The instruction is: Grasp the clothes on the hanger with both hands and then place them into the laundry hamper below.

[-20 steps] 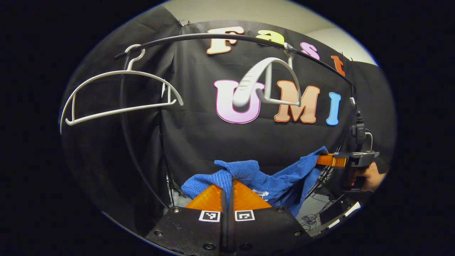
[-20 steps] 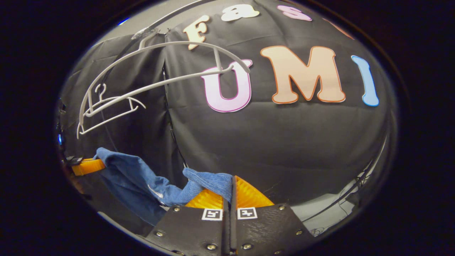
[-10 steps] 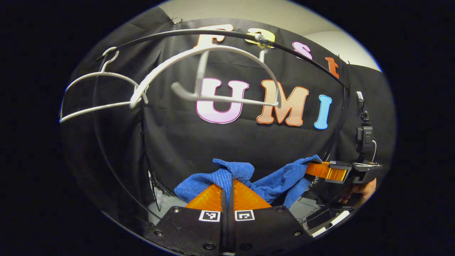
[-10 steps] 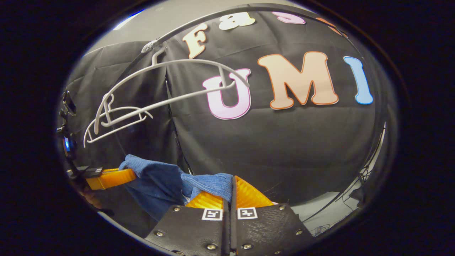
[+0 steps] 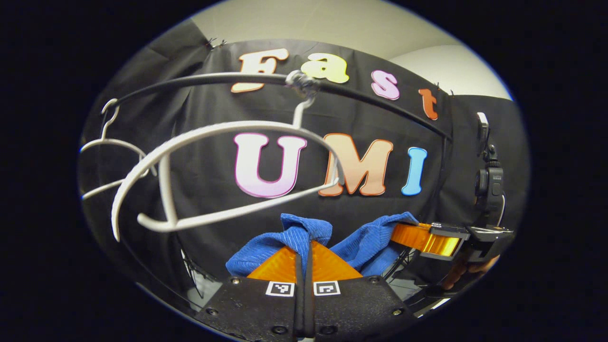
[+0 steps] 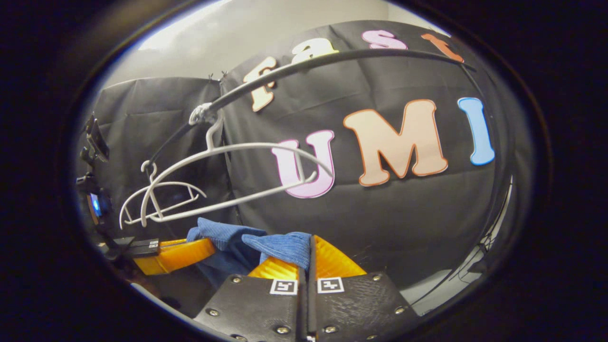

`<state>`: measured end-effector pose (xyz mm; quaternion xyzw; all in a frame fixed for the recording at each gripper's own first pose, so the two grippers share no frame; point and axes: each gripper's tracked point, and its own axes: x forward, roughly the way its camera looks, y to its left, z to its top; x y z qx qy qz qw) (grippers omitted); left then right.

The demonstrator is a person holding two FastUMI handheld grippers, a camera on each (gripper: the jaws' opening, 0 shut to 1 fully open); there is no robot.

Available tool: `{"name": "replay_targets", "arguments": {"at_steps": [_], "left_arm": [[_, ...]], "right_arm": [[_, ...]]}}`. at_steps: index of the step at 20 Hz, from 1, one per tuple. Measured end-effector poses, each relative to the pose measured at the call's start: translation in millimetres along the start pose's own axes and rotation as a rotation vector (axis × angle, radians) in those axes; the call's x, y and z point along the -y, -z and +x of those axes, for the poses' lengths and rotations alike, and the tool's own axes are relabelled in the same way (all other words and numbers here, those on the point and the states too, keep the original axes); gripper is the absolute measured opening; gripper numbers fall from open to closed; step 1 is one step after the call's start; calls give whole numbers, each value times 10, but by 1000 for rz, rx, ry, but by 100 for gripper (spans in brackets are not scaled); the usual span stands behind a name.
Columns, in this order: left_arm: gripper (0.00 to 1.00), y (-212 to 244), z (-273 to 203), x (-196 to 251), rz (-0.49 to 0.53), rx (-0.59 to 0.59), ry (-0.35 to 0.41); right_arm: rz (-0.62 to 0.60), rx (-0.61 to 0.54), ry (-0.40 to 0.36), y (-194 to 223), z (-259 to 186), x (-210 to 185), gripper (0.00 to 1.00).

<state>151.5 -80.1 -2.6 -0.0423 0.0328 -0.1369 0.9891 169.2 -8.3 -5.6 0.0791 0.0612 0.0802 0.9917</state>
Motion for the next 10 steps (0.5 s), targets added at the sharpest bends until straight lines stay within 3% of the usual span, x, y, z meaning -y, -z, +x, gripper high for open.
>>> {"name": "replay_targets", "arguments": {"at_steps": [6,10], "left_arm": [[0,-165,246,237,31,34,-12],[1,-50,470,379,38,29,3]], "right_arm": [[-5,56,52,-242,38,17,1],[8,42,69,-144,124,74,1]]}}
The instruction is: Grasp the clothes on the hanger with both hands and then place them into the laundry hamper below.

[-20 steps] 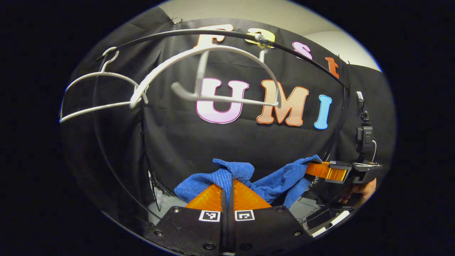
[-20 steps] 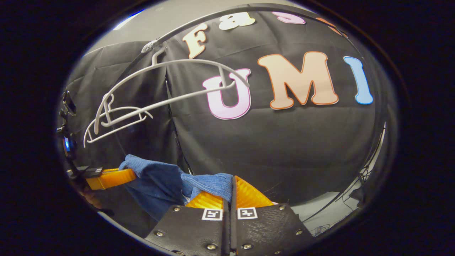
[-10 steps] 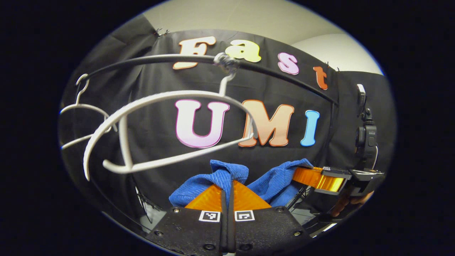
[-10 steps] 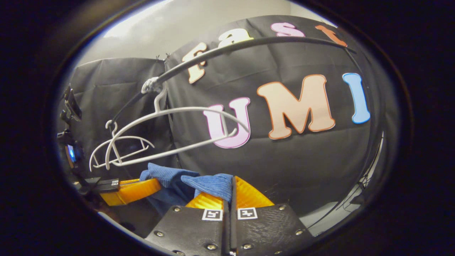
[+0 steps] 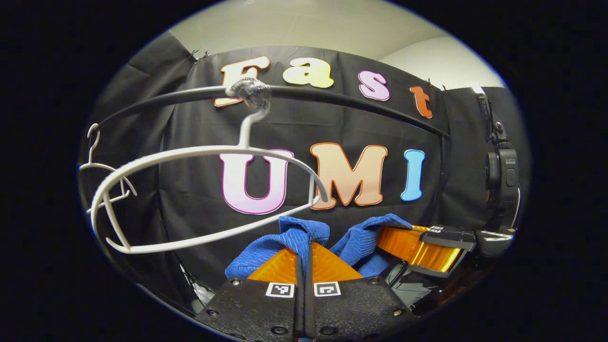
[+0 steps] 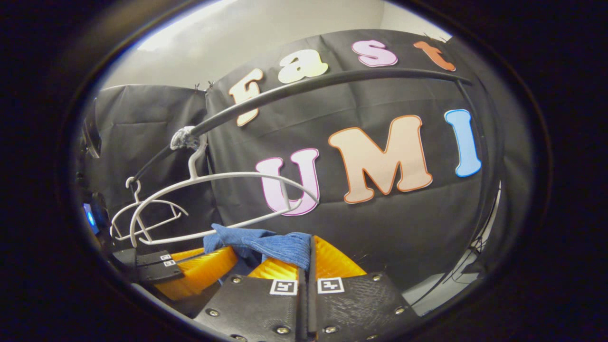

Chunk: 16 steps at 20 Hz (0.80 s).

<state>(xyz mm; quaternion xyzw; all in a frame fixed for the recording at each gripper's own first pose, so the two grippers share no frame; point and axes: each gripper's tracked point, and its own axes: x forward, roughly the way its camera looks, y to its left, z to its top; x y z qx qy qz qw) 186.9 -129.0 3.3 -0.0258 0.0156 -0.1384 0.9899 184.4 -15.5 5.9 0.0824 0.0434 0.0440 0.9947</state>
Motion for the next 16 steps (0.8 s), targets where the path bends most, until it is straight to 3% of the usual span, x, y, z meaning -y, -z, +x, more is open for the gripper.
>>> {"name": "replay_targets", "arguments": {"at_steps": [2,3,7,16], "left_arm": [[1,122,96,15,-7,-14,9],[1,219,141,-5,0,-26,7],[1,632,274,-113,-2,-130,0],[1,1534,404,-234,-7,-327,21]], "right_arm": [[6,-36,13,158,69,107,5],[9,-58,26,250,113,164,1],[7,-167,8,682,188,248,1],[-15,-351,59,1473,413,510,1]]}}
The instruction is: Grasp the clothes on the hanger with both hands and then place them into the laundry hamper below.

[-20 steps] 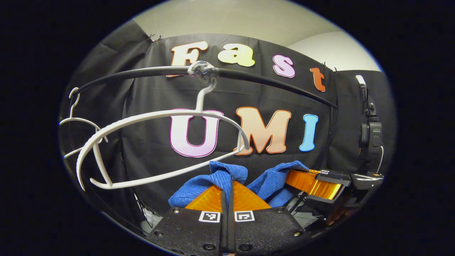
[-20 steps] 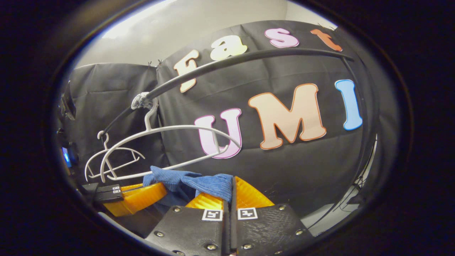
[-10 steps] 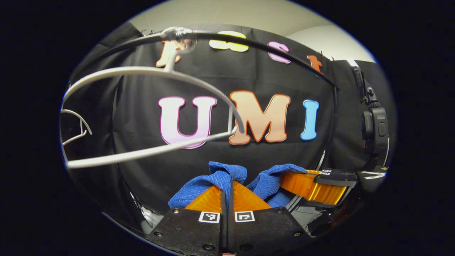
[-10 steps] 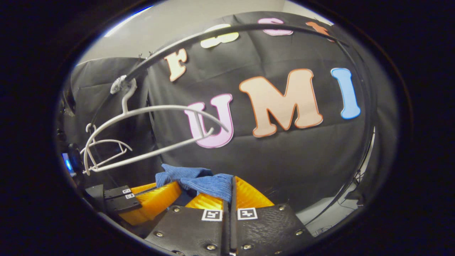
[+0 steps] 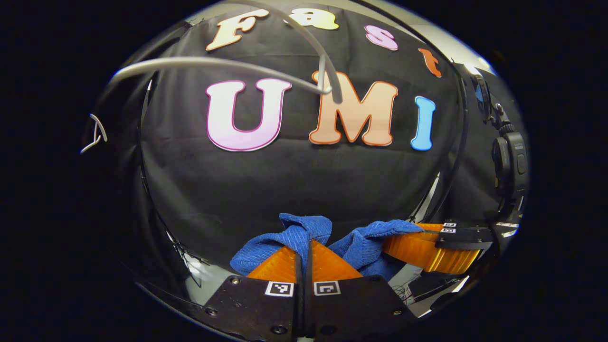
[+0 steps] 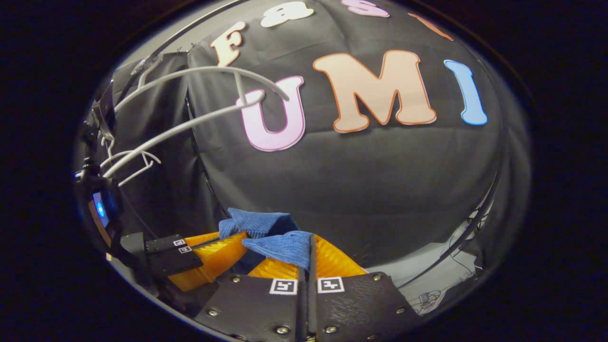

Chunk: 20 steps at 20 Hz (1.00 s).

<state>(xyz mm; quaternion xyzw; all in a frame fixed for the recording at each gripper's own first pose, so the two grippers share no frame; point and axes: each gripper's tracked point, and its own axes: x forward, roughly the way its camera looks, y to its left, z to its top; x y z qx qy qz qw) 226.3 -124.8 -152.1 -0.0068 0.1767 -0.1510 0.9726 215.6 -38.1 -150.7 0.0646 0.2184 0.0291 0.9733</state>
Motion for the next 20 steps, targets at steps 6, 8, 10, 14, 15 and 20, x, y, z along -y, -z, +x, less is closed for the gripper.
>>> {"name": "replay_targets", "arguments": {"at_steps": [6,8,10,14,15,20], "left_arm": [[1,390,265,-67,-17,-105,19],[1,558,369,-148,-25,-137,21],[1,742,450,-194,-34,-179,19],[2,1130,607,-346,-46,-274,7],[1,1244,626,-374,-56,-303,3],[2,1820,646,-536,-112,-476,-41]], "right_arm": [[7,-113,39,390,287,101,1],[3,-152,53,548,402,137,1],[4,-201,69,717,496,193,1],[58,-284,116,1087,622,278,1],[63,-303,131,1167,638,300,1],[51,-395,178,1504,865,425,2]]}}
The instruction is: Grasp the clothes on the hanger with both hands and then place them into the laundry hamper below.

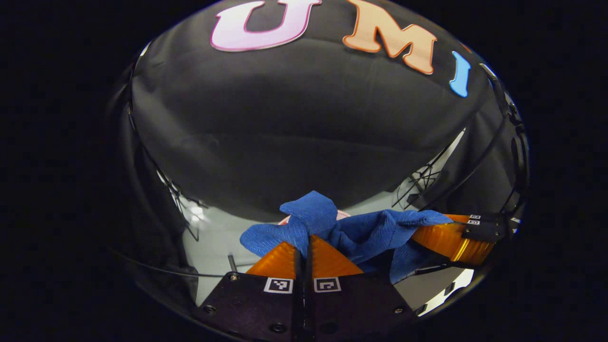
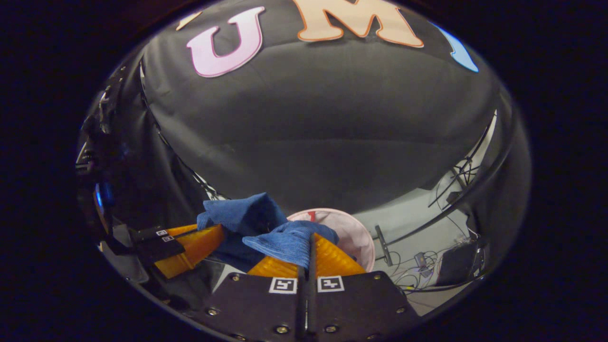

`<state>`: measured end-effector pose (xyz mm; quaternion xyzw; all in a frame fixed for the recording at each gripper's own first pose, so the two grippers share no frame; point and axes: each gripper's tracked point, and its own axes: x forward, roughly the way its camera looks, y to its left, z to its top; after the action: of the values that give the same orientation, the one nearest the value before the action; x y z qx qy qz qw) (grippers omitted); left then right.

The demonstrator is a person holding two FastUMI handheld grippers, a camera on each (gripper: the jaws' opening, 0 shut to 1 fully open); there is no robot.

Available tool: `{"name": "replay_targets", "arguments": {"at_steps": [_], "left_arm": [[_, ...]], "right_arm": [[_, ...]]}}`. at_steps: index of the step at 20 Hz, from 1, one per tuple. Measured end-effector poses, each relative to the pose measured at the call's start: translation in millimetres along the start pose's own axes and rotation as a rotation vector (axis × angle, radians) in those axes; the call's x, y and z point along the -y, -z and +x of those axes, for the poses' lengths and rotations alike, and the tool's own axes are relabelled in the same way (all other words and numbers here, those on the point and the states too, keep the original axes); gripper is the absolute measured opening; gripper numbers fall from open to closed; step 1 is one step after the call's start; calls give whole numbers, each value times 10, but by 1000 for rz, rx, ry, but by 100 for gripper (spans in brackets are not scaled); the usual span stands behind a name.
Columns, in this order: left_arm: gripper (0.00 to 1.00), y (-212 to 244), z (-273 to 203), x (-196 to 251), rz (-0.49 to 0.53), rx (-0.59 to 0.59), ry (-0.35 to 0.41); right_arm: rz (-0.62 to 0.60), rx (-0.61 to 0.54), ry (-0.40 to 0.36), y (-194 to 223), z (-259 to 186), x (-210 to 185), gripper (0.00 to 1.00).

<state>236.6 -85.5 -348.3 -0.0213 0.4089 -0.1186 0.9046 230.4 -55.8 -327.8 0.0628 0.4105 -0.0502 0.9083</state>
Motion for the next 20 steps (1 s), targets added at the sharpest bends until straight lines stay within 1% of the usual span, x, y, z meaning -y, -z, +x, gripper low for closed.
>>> {"name": "replay_targets", "arguments": {"at_steps": [2,5,6,8,11,13,14,15,16,17,18,19,20], "left_arm": [[2,107,88,-25,-17,-43,-4],[2,240,163,-78,-39,-83,1],[5,266,180,-56,-51,-95,16],[4,319,194,-60,-62,-117,32],[7,390,193,-50,-79,-148,57],[11,440,192,7,-73,-155,77],[12,421,182,40,-56,-147,89],[8,466,189,63,-40,-152,95],[24,460,179,69,-35,-150,93],[34,514,182,81,-40,-148,89],[56,530,165,87,-43,-152,81],[59,565,117,83,-40,-152,69],[67,591,58,97,-38,-147,57]], "right_arm": [[-15,-32,20,81,117,44,1],[-9,-78,46,227,179,38,2],[-11,-85,44,235,188,7,2],[-25,-103,47,246,176,-8,2],[-42,-115,45,336,245,-69,4],[-50,-109,51,385,267,-65,4],[-42,-108,51,399,271,-71,5],[-35,-101,52,402,265,-101,8],[-32,-87,61,378,232,-85,19],[-26,-79,69,399,186,-31,39],[-17,-72,77,398,98,0,59],[-6,-65,81,450,77,16,79],[4,-54,81,457,-8,16,99]]}}
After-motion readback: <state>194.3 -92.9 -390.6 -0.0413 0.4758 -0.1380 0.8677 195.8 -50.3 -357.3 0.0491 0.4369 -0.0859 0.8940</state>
